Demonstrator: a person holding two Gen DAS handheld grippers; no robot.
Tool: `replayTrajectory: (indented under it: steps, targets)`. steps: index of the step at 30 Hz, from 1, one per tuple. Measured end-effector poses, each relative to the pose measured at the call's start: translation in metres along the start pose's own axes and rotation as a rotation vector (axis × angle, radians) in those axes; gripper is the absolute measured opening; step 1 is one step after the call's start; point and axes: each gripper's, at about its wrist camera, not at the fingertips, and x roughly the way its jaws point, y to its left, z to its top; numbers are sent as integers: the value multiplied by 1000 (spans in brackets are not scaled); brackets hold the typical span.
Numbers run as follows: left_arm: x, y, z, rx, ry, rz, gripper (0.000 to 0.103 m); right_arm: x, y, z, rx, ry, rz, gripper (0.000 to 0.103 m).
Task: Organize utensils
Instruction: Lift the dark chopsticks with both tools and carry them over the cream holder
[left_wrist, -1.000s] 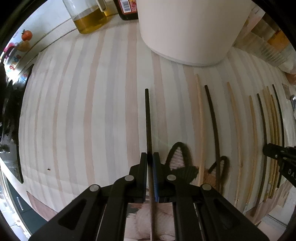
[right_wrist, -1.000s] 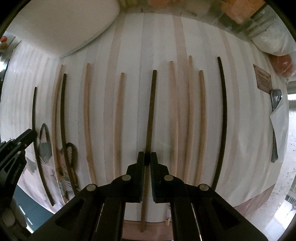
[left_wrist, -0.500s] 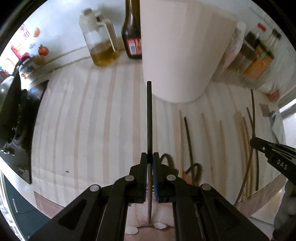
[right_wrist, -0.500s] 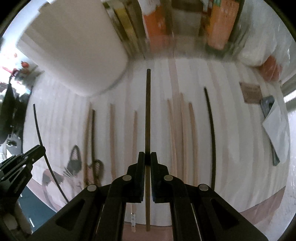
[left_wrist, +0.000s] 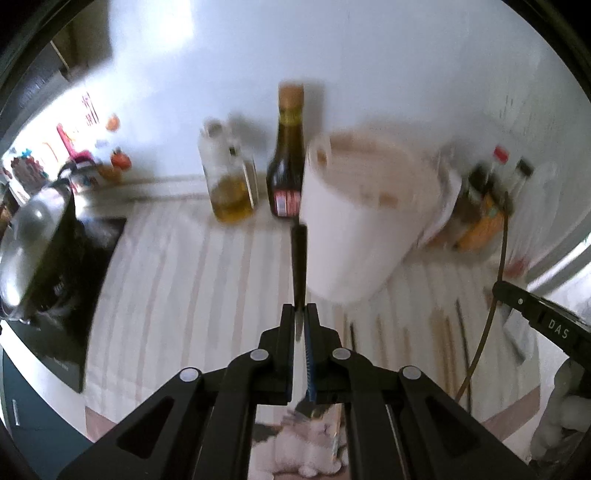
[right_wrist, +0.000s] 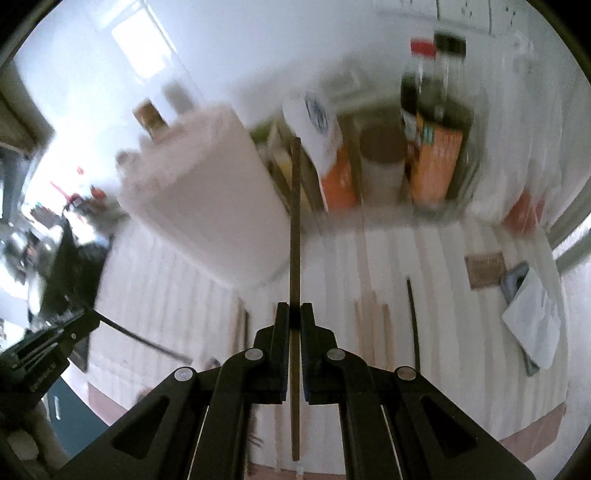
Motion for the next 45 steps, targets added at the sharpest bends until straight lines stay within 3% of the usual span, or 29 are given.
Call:
replayTrajectory:
  steps: [14, 19, 27, 37, 45]
  targets:
    - [-98, 11, 115, -39, -300, -51, 2, -88, 59, 125, -48, -305, 97, 5]
    - [-111, 4, 152, -28, -351, -85, 2, -101, 82, 164, -68, -401, 96, 5]
    - [-63, -12, 185, -7, -274, -143, 2, -64, 92, 200, -71, -469, 77, 5]
    - [19, -15, 200, -15, -160, -141, 2, -6, 76, 208, -32, -474, 96, 5]
    - [40, -19, 202, -9, -101, -137, 2, 18, 75, 205, -77, -448, 100, 6]
